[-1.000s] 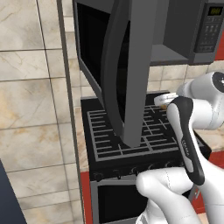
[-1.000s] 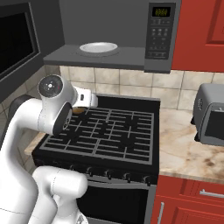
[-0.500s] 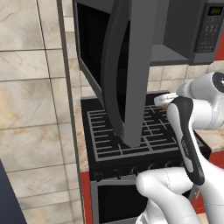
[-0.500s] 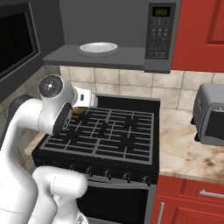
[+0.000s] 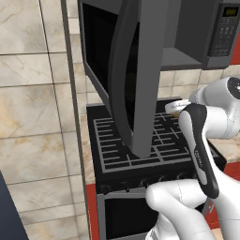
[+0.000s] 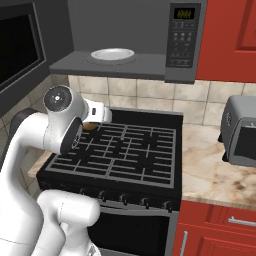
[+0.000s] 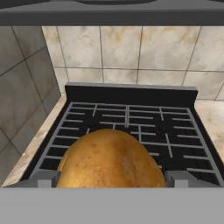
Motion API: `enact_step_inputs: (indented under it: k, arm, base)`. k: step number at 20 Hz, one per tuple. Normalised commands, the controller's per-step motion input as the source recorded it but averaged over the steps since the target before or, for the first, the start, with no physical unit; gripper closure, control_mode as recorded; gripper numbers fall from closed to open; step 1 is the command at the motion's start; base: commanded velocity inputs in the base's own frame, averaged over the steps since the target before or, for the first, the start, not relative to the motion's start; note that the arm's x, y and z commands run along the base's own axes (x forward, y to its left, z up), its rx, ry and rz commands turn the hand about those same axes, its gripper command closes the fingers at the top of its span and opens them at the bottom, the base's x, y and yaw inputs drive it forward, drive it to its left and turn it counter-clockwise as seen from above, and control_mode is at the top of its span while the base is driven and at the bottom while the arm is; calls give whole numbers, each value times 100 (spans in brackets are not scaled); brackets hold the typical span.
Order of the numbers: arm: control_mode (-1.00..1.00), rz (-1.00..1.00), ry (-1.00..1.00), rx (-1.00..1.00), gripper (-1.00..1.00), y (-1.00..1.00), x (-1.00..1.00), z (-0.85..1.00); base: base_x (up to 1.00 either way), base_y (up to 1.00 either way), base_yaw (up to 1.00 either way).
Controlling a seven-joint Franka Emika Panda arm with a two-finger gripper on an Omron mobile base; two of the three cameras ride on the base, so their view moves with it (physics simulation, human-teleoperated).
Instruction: Retrieve the reheated potato from the microwave, then place the potato, cheese, and condiment on the cutting board.
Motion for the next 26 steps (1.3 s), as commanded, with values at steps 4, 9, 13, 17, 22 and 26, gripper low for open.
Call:
enact_step_inputs:
  k: [4, 9, 13, 17, 22, 26]
  arm:
    - [100, 0, 0, 0, 100, 0, 0, 0]
    - [100, 0, 0, 0, 100, 0, 0, 0]
    - [100, 0, 0, 0, 100, 0, 0, 0]
    - [100, 0, 0, 0, 100, 0, 0, 0]
    - [100, 0, 0, 0, 100, 0, 0, 0]
    - [100, 0, 0, 0, 100, 0, 0, 0]
  base:
    - [0, 0, 0]
    - [0, 0, 0]
    - [-9, -3, 0]
    - [-46, -33, -12]
    - [-65, -38, -10]
    - [-20, -50, -13]
